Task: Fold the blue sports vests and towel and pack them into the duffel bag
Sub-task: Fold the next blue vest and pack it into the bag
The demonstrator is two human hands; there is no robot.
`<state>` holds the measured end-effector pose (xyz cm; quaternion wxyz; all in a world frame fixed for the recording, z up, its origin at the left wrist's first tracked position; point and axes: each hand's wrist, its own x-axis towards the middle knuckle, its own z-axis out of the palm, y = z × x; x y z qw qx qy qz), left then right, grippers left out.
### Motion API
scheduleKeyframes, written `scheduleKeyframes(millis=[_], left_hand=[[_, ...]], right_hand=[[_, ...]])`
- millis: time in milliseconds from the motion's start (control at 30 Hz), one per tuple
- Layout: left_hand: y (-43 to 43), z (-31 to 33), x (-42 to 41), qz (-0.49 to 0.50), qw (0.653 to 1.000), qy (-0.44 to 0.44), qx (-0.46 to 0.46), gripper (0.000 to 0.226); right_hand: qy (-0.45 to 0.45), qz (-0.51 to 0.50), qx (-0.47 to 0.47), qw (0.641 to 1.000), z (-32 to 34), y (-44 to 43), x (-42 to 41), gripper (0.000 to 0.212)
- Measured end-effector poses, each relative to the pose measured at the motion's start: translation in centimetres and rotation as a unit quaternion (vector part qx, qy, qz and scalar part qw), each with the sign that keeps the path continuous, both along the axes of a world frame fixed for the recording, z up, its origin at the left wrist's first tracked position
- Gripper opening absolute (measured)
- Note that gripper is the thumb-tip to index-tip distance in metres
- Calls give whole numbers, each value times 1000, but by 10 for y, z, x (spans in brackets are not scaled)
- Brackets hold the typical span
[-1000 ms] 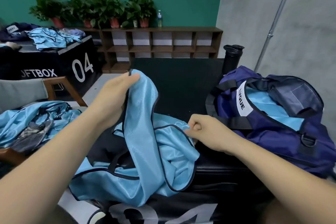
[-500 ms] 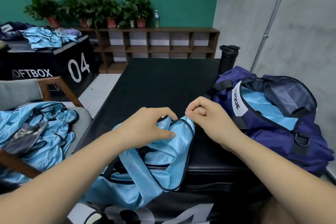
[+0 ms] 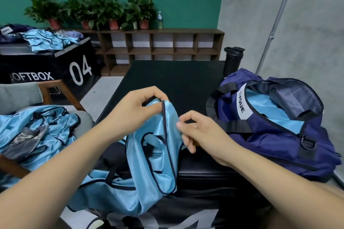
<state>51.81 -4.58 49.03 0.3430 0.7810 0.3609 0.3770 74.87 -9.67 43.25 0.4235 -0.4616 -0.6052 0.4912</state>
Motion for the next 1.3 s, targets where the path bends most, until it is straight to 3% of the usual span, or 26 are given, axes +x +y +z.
scheduleKeyframes(millis=[67, 300, 467, 667, 900, 1000, 1067, 1300], left_hand=[[-1, 2, -4, -16, 1000, -22, -5, 11], [-5, 9, -13, 2, 998, -68, -18, 5], [-7, 11, -17, 31, 995, -90, -40, 7], [-8, 12, -16, 61, 992, -92, -65, 18], [-4, 25, -29, 131, 983, -119, -43, 10], [-2, 36, -42, 143, 980, -134, -34, 10], [-3, 47, -49, 149, 976, -159, -26, 12], [-14, 99, -75, 163, 963, -216, 1, 14]], right_hand=[[-71, 6, 26, 997, -3, 0, -4, 28], [-114, -29, -37, 992, -7, 3, -7, 58], [-70, 3, -18, 997, -4, 0, -10, 62], [69, -38, 47, 996, 7, -4, -14, 39], [130, -148, 77, 978, 23, 4, 3, 58], [205, -140, 45, 968, 47, 6, 16, 27], [240, -134, 32, 961, 65, 5, 23, 18], [219, -135, 99, 961, 125, -7, 38, 17]])
